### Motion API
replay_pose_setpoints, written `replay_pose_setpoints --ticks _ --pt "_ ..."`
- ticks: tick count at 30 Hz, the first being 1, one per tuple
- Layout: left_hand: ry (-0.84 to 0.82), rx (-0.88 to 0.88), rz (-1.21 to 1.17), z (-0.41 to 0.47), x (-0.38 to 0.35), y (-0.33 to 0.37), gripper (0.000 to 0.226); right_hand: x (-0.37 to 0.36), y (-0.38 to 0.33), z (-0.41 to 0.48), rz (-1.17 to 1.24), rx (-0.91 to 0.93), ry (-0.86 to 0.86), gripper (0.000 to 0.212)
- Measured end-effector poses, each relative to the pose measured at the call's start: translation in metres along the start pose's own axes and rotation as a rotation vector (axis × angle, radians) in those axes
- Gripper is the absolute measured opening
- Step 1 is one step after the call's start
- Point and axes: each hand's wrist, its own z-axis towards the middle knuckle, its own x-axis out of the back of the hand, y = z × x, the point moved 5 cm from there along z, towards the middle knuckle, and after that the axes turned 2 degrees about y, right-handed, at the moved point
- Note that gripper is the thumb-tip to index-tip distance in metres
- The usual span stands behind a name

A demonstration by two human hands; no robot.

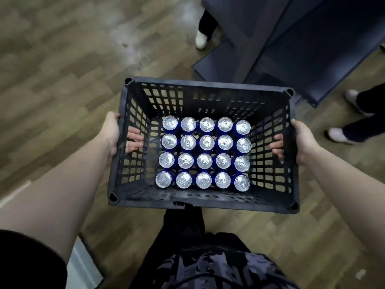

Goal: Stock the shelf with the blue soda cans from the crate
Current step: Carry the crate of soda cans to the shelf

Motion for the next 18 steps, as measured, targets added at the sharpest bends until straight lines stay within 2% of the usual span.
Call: replay_pose_setpoints --ticks 11,18 --pt "0.157 0.056 -0.219 0.050 0.148 0.066 0.078 -0.196 -0.171 0.020 -0.213 0.099 -0.152 0.057" --pt "0.225 0.059 -0.356 0.110 0.207 0.146 0.081 -0.305 -0.286 0.059 -0.292 0.103 -0.206 0.054"
